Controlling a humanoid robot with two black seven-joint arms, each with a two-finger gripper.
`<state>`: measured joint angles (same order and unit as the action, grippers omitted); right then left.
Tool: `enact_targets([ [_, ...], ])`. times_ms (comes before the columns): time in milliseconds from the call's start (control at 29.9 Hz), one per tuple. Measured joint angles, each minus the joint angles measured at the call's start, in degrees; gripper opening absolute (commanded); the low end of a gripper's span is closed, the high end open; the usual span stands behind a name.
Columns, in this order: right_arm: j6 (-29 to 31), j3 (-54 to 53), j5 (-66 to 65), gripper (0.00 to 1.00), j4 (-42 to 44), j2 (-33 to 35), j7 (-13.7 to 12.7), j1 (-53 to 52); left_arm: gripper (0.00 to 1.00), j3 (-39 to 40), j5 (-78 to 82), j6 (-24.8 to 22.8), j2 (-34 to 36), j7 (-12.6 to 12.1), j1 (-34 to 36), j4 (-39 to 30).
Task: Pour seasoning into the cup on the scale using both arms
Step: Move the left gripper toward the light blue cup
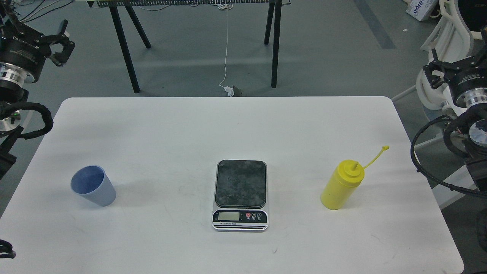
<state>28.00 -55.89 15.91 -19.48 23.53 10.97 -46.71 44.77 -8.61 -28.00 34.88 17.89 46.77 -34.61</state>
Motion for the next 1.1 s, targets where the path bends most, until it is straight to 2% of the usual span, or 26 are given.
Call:
enact_targets([
  [234,0.0,0.0,0.1,1.00,-0.7,-0.7,0.0,1.4,1.00,-0.6,0.4,0.0,0.3,0.0,-0.1,-0.1],
  [401,0.0,-0.9,0.2,1.00,-6.0,-0.4,0.1,5.0,0.99,-1.5,0.8,0.0,5.4,-0.2,-1.5,-2.3],
  [601,0.0,-3.0,0.2,1.00,-13.3,0.1,0.3,10.3,0.99,-3.4,10.3,0.0,16.0,0.4,-5.4,-16.4],
  [735,0.0,-4.0,0.2,1.00,-16.3,0.1,0.3,12.0,0.96,-3.3,22.7,0.0,21.3,0.6,-6.5,-22.5],
  [835,0.0,-4.4,0.2,1.00,-18.1,0.1,0.3,12.8,0.96,-3.0,33.1,0.0,25.4,2.0,-6.6,-26.6],
  [969,0.0,-5.0,0.2,1.00,-19.1,0.1,0.4,13.6,0.94,-2.9,48.1,0.0,30.0,5.5,-6.7,-32.8],
  [1103,0.0,-5.6,0.2,1.00,-19.2,0.1,0.4,14.2,0.94,-3.7,65.9,0.0,32.2,7.8,-6.8,-36.6],
])
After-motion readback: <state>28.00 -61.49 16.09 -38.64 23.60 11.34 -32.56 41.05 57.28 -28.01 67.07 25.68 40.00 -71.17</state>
